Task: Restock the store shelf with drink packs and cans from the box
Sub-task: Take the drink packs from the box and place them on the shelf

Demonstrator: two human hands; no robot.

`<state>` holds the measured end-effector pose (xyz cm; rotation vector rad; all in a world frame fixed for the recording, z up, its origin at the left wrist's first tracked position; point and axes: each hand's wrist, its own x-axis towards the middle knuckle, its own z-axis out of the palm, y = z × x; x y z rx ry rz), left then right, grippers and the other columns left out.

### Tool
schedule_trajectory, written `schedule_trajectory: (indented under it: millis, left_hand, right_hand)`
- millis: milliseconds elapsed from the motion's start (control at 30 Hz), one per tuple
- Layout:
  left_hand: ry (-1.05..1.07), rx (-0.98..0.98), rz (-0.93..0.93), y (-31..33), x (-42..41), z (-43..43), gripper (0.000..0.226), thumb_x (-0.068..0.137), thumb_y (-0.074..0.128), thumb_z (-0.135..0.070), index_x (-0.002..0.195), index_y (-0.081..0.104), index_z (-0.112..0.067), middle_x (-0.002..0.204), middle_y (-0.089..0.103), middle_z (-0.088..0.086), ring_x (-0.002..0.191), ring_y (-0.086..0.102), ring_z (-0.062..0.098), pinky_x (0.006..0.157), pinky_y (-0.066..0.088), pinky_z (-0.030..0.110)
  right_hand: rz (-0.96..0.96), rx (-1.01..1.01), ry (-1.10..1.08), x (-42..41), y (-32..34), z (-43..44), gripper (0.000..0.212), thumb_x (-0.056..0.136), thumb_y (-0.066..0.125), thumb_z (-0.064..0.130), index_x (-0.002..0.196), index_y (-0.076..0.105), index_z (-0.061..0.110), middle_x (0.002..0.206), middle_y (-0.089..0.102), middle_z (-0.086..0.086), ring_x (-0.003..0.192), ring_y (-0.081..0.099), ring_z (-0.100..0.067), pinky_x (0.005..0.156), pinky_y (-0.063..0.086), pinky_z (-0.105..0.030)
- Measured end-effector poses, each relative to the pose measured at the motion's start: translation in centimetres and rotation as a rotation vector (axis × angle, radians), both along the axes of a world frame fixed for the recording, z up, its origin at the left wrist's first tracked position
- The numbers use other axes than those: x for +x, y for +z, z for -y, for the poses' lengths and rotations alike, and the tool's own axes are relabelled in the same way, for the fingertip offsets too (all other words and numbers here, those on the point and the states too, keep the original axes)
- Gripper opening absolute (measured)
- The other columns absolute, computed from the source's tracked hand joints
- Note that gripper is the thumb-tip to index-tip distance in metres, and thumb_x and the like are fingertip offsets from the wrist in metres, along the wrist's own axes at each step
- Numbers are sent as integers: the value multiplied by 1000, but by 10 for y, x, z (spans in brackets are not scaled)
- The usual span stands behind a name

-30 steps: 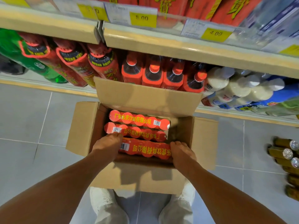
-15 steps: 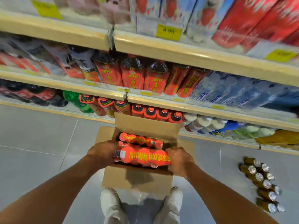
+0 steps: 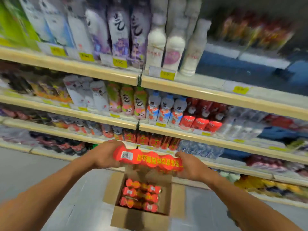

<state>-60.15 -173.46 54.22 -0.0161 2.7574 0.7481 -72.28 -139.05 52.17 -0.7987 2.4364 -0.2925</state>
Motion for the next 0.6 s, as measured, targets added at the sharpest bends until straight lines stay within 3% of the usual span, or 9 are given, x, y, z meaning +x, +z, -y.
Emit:
schedule_trajectory:
  millis: [100,200,267,367,433,533,600]
  left_hand:
    - [106,125,-70,58,9,17,53,62,82,-39,110,61,-36,98,67,-12,85,64,5,72,55,24]
    - [218,312,-178,98,20,32,57,68,85,-31,114,56,-46,101,68,-15,93,65,2,68,53,13]
    - [286,422,-270,119,25,38,60,70,89,-30,116,55,-48,108,67,-16,100,63,-1,72,53,15]
    - [342,522,-384,138,25,40,60,70,88,-36,118,55,-46,115,66,-17,108,60,-3,88,52,26]
    - [331,561,-412,149,24,43,63,69,86,-42,124,54,-44,119,65,-20,114,56,-7,95,48,31]
    - [279,553,-442,164,19,43,64,69,85,-46,120,49,-57,114,57,-45,108,49,-25,90,44,22]
    - [261,549,-481,172,16,40,64,74,84,-40,116,45,-69,110,54,-51,106,47,-28,86,43,18]
  right_hand:
    - [40,-154,-118,0,57,-5,75,62,78,39,126,39,31,100,65,3,85,67,-20,65,52,-29]
    - [23,-390,-284,3,105,-9,71,59,83,36,118,43,35,99,68,-1,82,69,-18,67,57,-36]
    - [14,-554,-376,8,129,-8,69,60,89,35,115,47,40,103,68,6,83,71,-8,63,56,-24]
    - [20,-753,-500,10,150,-4,67,62,94,28,116,55,37,110,66,6,89,70,-2,67,55,-17]
    - [24,-856,-566,8,162,3,65,64,94,18,119,59,30,115,67,1,96,69,-8,73,56,-22]
    - [37,-985,-653,5,179,12,62,68,89,2,122,62,13,116,71,-10,107,68,-27,89,57,-40]
    - [52,-1077,-704,3,192,15,56,69,85,-4,119,65,10,111,74,-11,106,70,-27,94,57,-43]
